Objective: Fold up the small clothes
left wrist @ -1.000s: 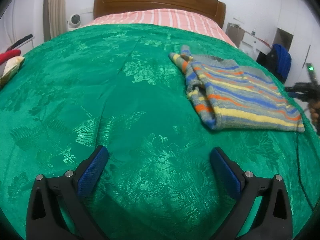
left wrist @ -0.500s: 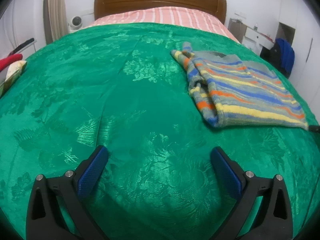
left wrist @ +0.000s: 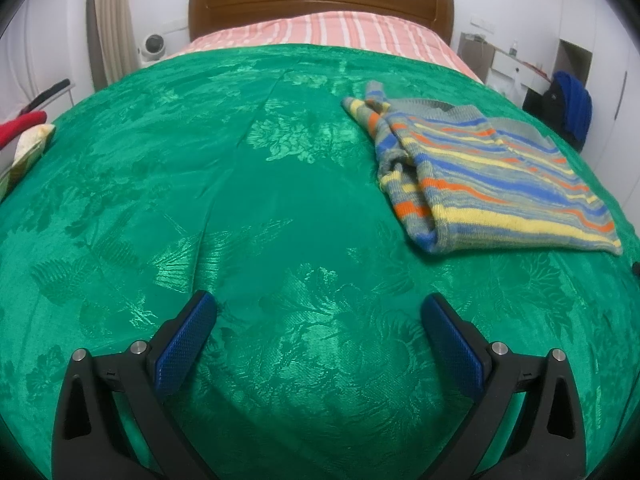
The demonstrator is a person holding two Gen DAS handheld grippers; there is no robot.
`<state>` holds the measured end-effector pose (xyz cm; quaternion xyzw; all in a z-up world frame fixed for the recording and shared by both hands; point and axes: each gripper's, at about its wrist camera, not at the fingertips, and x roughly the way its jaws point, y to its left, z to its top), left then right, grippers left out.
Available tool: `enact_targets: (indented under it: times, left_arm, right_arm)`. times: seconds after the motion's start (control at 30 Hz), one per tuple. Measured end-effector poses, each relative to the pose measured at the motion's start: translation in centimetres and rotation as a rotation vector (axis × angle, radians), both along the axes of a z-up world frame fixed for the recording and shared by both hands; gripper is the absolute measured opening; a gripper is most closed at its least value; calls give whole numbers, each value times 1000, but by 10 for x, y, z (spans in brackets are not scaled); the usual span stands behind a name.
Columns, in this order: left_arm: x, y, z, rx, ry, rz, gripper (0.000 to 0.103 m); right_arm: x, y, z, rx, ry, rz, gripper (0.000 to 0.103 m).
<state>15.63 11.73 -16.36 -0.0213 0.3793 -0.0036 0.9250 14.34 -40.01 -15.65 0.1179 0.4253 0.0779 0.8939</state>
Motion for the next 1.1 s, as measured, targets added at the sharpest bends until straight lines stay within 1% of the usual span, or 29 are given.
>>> enact_targets:
  times: [0.13, 0.2, 0.23, 0.27, 0.3, 0.33, 0.37, 0.4, 0.43, 0.47, 0.5, 0.57, 0.6, 0.63, 0.67, 0.7, 0.8, 0.83, 0.87, 0.9, 0.93, 0.97, 1.0, 1.03, 1.07, 1.1]
  left_arm:
    - [0, -1, 0, 13, 3, 5, 103]
    - [-1, -3, 0, 30, 11, 15, 103]
    - [-1, -4, 2, 49, 24, 35, 103]
    - [-4, -8, 8, 85, 47, 74, 101]
    - [-7, -13, 14, 100, 48, 87, 100]
    - [-11, -21, 22, 103, 30, 79, 100]
    - [-19, -39, 34, 98, -16, 31, 100]
    - [-21, -57, 43, 104, -42, -24, 100]
    - [-20, -85, 50, 126, -54, -108, 100]
    - [-18, -106, 54, 143, -54, -167, 100]
    - [-14, -139, 57, 163, -49, -261, 100]
    - [-6, -196, 56, 170, -37, -415, 99]
    - [-1, -229, 52, 162, -17, -501, 95]
    - [5, -253, 47, 160, 4, -559, 91]
    - [15, -287, 38, 171, 33, -623, 83]
    - [23, -308, 30, 184, 51, -653, 79]
    - [50, -361, 4, 232, 93, -683, 79]
    - [56, -372, -1, 243, 90, -684, 79]
    - [59, -384, -4, 249, 71, -691, 75]
    - [62, -390, -5, 243, 63, -702, 54]
    - [64, -392, -6, 239, 63, -705, 39]
    - [68, -393, -6, 248, 61, -679, 10]
    - [70, -390, -5, 229, 59, -664, 9]
    - [72, -385, -3, 185, 63, -660, 9]
    - [71, -376, 1, 123, 62, -661, 8]
    - [69, -369, 5, 82, 53, -668, 8]
  right_arm:
    - [-2, 1, -4, 1, -12, -2, 63]
    - [-3, 0, -3, 6, -21, -3, 63]
    - [-4, -1, -2, 11, -24, -6, 63]
    - [-7, -2, 0, 17, -27, -12, 63]
    - [-12, -3, 3, 21, -33, -16, 63]
    - [-16, -4, 6, 25, -42, -14, 63]
    - [-23, -5, 11, 28, -57, -6, 63]
    - [-27, -6, 14, 26, -68, 0, 63]
    - [-32, -7, 17, 19, -79, 8, 63]
    - [-35, -8, 20, 15, -87, 17, 63]
    - [-37, -11, 23, 16, -95, 29, 63]
    - [-35, -17, 28, 27, -100, 36, 63]
    - [-32, -23, 31, 39, -108, 32, 63]
    - [-30, -26, 33, 46, -113, 28, 63]
    - [-26, -32, 36, 57, -116, 20, 63]
    - [-19, -38, 39, 70, -117, 15, 63]
    - [11, -50, 43, 116, -92, 43, 63]
    - [25, -52, 44, 128, -83, 56, 63]
    - [37, -54, 44, 137, -76, 65, 63]
    - [56, -56, 43, 157, -61, 82, 63]
    - [70, -57, 43, 177, -49, 95, 63]
    - [86, -57, 41, 203, -30, 112, 63]
    - [108, -56, 36, 241, -1, 136, 63]
    - [125, -54, 31, 271, 27, 151, 63]
    - [148, -51, 24, 309, 69, 167, 63]
    - [173, -46, 13, 343, 121, 174, 63]
